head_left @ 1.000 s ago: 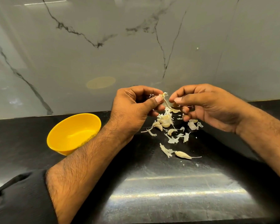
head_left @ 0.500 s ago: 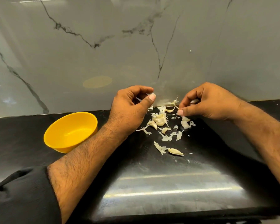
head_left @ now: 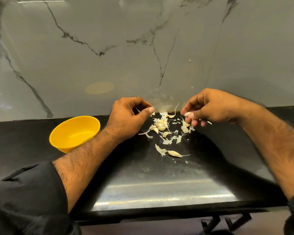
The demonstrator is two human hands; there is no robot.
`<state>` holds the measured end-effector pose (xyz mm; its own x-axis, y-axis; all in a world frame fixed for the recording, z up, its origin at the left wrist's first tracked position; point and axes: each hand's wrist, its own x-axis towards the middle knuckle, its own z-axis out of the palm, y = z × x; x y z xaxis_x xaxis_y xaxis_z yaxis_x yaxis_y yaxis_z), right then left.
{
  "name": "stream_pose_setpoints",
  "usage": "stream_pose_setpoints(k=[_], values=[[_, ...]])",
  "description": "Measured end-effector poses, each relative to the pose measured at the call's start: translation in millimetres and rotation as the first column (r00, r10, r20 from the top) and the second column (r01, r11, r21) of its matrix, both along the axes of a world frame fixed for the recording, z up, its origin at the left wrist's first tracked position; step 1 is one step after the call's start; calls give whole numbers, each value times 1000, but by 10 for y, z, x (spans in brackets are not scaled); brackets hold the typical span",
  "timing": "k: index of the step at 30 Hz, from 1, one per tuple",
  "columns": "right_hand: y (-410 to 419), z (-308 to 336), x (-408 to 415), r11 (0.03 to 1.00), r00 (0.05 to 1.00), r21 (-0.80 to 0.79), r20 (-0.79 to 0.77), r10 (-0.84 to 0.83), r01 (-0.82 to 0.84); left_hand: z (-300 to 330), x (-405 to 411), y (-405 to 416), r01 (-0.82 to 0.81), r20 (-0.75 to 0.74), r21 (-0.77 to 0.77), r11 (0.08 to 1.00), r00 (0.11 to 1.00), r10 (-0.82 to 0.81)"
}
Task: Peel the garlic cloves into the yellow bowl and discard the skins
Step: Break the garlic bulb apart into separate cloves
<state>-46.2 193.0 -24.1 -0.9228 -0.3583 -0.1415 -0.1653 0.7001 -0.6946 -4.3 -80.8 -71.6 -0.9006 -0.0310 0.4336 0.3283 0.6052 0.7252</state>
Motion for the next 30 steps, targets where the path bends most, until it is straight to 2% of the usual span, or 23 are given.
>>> stream_pose_setpoints(k=[3, 5, 7, 10, 13, 15, 18, 20, 22, 24, 26, 28, 30], values=[[-117, -136, 97, 932, 982, 333, -163, -94, 144, -12, -7, -3, 0, 12, -68, 998, 1000, 0], [-191, -169, 167, 872, 955, 437, -278, -100, 218, -16, -3, -2, -10, 39, -135, 991, 999, 15], [-338, -157, 222, 876, 948, 440, -313, -55, 196, -20, 1, -14, -31, 67, -170, 985, 997, 43], [-611, -155, 211, 927, 967, 369, -253, 32, 66, -11, 23, -2, -60, 91, -157, 986, 993, 75], [-774, -106, 144, 983, 990, 176, -120, 71, -49, 18, 45, 22, -106, 61, -121, 987, 992, 114], [-724, -70, 68, 994, 987, 107, -153, 36, -20, 32, 40, 28, -125, 45, -96, 987, 990, 130], [-606, -65, -12, 945, 925, 308, -378, 14, 111, 31, 9, 10, -139, 63, -77, 987, 988, 144], [-610, -135, -15, 933, 909, 340, -415, 35, 119, 27, -17, 8, -132, 87, -67, 989, 987, 138], [-672, -219, 2, 968, 930, 251, -358, 86, 7, 27, -34, 12, -122, 106, -50, 991, 986, 127], [-725, -252, 39, 990, 941, 97, -314, 127, -102, 38, -34, 7, -117, 111, -26, 993, 987, 119], [-696, -218, 45, 986, 948, -131, -311, 61, -106, 53, -29, -1, -107, 103, -3, 994, 989, 107], [-596, -192, 22, 940, 964, -335, -264, -32, -60, 68, -17, 9, -72, 87, 12, 997, 994, 71], [-519, -205, 0, 922, 970, -385, -235, -56, -41, 75, 0, 26, -13, 72, 19, 1000, 997, 12]])
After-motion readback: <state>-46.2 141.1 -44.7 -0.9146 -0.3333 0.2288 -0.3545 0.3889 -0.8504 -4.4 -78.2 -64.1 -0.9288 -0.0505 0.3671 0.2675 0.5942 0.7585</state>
